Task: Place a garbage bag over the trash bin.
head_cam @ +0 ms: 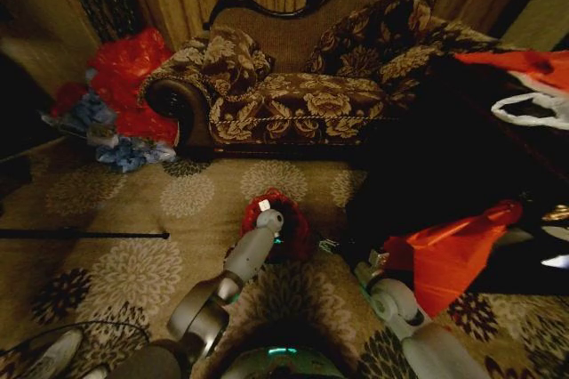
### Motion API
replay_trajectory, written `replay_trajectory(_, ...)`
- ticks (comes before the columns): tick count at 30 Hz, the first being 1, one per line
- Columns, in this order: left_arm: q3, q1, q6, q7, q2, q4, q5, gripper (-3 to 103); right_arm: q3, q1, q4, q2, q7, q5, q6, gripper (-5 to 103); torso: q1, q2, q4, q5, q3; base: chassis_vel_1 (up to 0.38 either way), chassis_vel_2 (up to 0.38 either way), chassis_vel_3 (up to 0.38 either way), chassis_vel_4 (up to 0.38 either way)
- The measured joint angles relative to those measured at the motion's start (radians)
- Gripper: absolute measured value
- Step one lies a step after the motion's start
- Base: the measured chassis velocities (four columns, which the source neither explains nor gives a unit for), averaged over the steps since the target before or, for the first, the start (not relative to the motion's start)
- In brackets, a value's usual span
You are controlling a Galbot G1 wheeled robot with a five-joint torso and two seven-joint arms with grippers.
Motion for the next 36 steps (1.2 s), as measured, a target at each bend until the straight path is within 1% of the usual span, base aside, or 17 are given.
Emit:
replay_trajectory(6, 0.007, 0.052, 0.015, -0.023, 0.037, -0.067, -0.018, 0, 0.016, -0.023, 0.017, 0.0, 0.0, -0.001, 0.004, 100, 0.0, 0.0, -0.0004, -0.0001, 0.0, 0.0, 0.0, 0.0, 0.0)
replay_trajectory(8, 0.01, 0.08, 0.033, -0.038, 0.08, -0.139, -0.044, 0, 0.024, -0.036, 0.028, -0.002, -0.001, -0.002, 0.006, 100, 0.0, 0.0, 0.0, -0.0001, 0.0, 0.0, 0.0, 0.0, 0.0)
replay_trajectory(12, 0.012, 0.101, 0.048, -0.049, 0.122, -0.214, -0.065, 0, 0.028, -0.044, 0.037, -0.003, -0.001, -0.005, 0.007, 100, 0.0, 0.0, -0.0002, -0.0002, 0.0, 0.0, 0.0, 0.0, 0.0)
replay_trajectory(17, 0.004, 0.108, 0.049, -0.049, 0.137, -0.254, -0.067, -1, 0.024, -0.049, 0.048, -0.004, -0.002, -0.008, 0.008, 100, 0.0, 0.0, -0.0002, -0.0003, 0.0, 0.0, 0.0, 0.0, 0.0)
replay_trajectory(19, 0.003, 0.126, 0.05, -0.039, 0.152, -0.314, -0.08, 10, 0.02, -0.058, 0.058, -0.006, -0.005, -0.013, 0.009, 100, 0.0, 0.0, -0.0002, -0.0001, 0.0, 0.0, 0.0, 0.0, 0.0)
replay_trajectory(20, 0.003, 0.126, 0.05, -0.039, 0.152, -0.314, -0.08, 10, 0.02, -0.058, 0.058, -0.006, -0.005, -0.013, 0.009, 100, 0.0, 0.0, -0.0002, -0.0001, 0.0, 0.0, 0.0, 0.0, 0.0)
replay_trajectory(21, 0.006, 0.135, 0.051, -0.036, 0.159, -0.342, -0.085, 15, 0.019, -0.062, 0.062, -0.007, -0.005, -0.015, 0.01, 100, 0.0, 0.0, -0.0002, -0.0003, 0.0, 0.0, 0.0, 0.0, 0.0)
replay_trajectory(22, 0.007, 0.138, 0.051, -0.036, 0.161, -0.352, -0.086, 15, 0.018, -0.064, 0.063, -0.007, -0.005, -0.016, 0.01, 100, 0.0, 0.0, -0.0002, -0.0002, 0.0, 0.0, 0.0, 0.0, 0.0)
replay_trajectory(23, 0.012, 0.155, 0.051, -0.039, 0.174, -0.403, -0.098, 26, 0.019, -0.071, 0.071, -0.01, -0.006, -0.019, 0.011, 100, 0.0, 0.0, -0.0003, -0.0001, 0.0, 0.0, 0.0, 0.0, 0.0)
replay_trajectory(25, 0.013, 0.161, 0.053, -0.043, 0.18, -0.419, -0.105, 26, 0.019, -0.073, 0.074, -0.011, -0.006, -0.02, 0.012, 100, 0.0, 0.0, -0.0003, -0.0002, 0.0, 0.0, 0.0, 0.0, 0.0)
replay_trajectory(26, 0.017, 0.173, 0.057, -0.061, 0.194, -0.454, -0.119, 36, 0.021, -0.081, 0.081, -0.013, -0.007, -0.021, 0.012, 100, 0.0, 0.0, -0.0003, -0.0001, 0.0, 0.0, 0.0, 0.0, 0.0)
replay_trajectory(28, 0.019, 0.18, 0.057, -0.071, 0.201, -0.472, -0.124, 36, 0.023, -0.084, 0.084, -0.013, -0.007, -0.021, 0.013, 100, 0.0, 0.0, -0.0001, -0.0001, 0.0, 0.0, 0.0, 0.0, 0.0)
replay_trajectory(31, 0.028, 0.224, 0.049, -0.087, 0.24, -0.555, -0.129, 53, 0.04, -0.11, 0.104, -0.015, -0.008, -0.023, 0.017, 100, 0.0, 0.0, -0.0001, 0.0, 0.0, 0.0, 0.0, 0.0, 0.0)
replay_trajectory(32, 0.028, 0.224, 0.049, -0.087, 0.24, -0.555, -0.129, 53, 0.04, -0.11, 0.104, -0.015, -0.008, -0.023, 0.017, 100, 0.0, 0.0, -0.0001, 0.0, 0.0, 0.0, 0.0, 0.0, 0.0)
replay_trajectory(34, 0.027, 0.256, 0.048, -0.087, 0.256, -0.604, -0.128, 64, 0.051, -0.127, 0.116, -0.019, -0.01, -0.023, 0.019, 100, 0.0, 0.0, -0.0004, -0.0003, 0.0, 0.0, 0.0, 0.0, 0.0)
replay_trajectory(35, 0.026, 0.267, 0.047, -0.086, 0.259, -0.615, -0.126, 64, 0.055, -0.132, 0.12, -0.02, -0.011, -0.023, 0.02, 100, 0.0, 0.0, -0.0004, -0.0002, 0.0, 0.0, 0.0, 0.0, 0.0)
replay_trajectory(36, 0.019, 0.29, 0.042, -0.069, 0.263, -0.63, -0.12, 69, 0.064, -0.144, 0.126, -0.024, -0.016, -0.023, 0.022, 100, 0.0, 0.0, -0.0002, -0.0002, 0.0, 0.0, 0.0, 0.0, 0.0)
